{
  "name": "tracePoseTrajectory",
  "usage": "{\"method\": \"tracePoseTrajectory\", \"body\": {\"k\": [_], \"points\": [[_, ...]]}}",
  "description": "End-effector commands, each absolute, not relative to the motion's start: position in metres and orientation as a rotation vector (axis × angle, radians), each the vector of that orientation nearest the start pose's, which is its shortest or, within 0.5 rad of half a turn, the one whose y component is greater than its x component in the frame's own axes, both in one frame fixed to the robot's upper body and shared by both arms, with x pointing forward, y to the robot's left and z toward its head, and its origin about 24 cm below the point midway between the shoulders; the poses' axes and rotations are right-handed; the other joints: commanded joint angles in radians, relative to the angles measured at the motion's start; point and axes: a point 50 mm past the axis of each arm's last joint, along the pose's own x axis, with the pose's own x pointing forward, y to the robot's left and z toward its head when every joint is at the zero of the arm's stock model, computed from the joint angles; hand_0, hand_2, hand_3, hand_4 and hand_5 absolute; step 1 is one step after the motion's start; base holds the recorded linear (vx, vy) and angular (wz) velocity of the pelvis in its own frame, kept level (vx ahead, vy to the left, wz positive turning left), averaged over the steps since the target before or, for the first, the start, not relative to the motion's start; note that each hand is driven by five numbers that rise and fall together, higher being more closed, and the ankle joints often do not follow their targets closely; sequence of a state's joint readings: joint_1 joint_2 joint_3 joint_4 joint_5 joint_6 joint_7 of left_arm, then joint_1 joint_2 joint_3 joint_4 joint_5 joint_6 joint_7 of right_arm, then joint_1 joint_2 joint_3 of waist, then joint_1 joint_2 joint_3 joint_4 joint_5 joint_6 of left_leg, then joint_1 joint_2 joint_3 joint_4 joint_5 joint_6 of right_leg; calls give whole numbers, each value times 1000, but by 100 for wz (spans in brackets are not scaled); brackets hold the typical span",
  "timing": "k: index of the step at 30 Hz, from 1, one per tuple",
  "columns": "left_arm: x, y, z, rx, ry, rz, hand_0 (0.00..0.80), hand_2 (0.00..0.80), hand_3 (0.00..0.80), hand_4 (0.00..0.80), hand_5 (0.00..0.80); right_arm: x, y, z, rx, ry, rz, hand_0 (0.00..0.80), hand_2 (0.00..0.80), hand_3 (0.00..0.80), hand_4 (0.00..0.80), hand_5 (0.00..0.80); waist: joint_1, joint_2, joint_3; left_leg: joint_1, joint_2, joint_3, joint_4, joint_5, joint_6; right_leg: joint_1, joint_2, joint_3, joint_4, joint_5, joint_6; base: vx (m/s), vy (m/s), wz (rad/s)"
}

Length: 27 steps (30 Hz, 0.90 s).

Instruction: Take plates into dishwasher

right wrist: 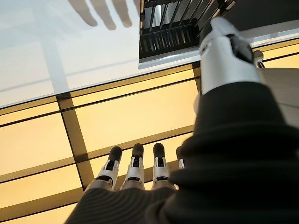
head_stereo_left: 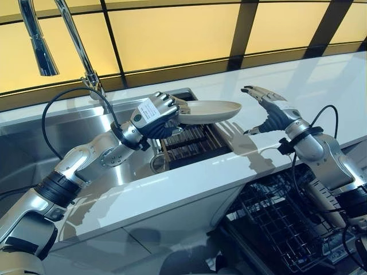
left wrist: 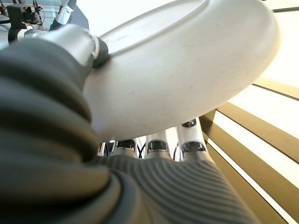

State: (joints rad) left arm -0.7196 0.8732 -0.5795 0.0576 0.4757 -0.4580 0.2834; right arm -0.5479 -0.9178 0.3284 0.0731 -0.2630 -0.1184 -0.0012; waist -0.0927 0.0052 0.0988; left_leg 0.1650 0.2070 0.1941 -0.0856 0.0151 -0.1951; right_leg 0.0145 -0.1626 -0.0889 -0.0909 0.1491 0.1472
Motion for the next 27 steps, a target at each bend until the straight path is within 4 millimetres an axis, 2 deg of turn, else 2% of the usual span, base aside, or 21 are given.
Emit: {"method": "tracePoseTrajectory", "body": {"k": [1,16,25,27], "points": [[300,127,247,1211,-1187,-315,800,800,800,800,800,320,-182,240,-1191,-631,201,0,0,0,0,0,-8,-36,-10,13,-7,-19,-2,-3,55,105,-69,-5,4,-69,75,0,0,0],[295,110,249,1153,-1236,-338,800,800,800,800,800,322,-153,238,-1145,-653,292,0,0,0,0,0,-5,-35,-14,15,-4,-20,-2,-4,55,105,-69,1,4,-70,72,2,3,-2],[295,105,251,1142,-1243,-343,800,800,800,800,800,322,-144,237,-1123,-656,315,0,0,0,0,0,-4,-37,-15,15,-4,-21,-2,-4,55,106,-69,-1,4,-72,72,1,0,-1],[295,105,251,1140,-1242,-344,800,800,800,800,800,323,-143,237,-1125,-656,319,238,238,238,238,238,-3,-37,-15,16,-4,-21,-2,-5,56,106,-69,-1,4,-72,71,0,0,0]]}}
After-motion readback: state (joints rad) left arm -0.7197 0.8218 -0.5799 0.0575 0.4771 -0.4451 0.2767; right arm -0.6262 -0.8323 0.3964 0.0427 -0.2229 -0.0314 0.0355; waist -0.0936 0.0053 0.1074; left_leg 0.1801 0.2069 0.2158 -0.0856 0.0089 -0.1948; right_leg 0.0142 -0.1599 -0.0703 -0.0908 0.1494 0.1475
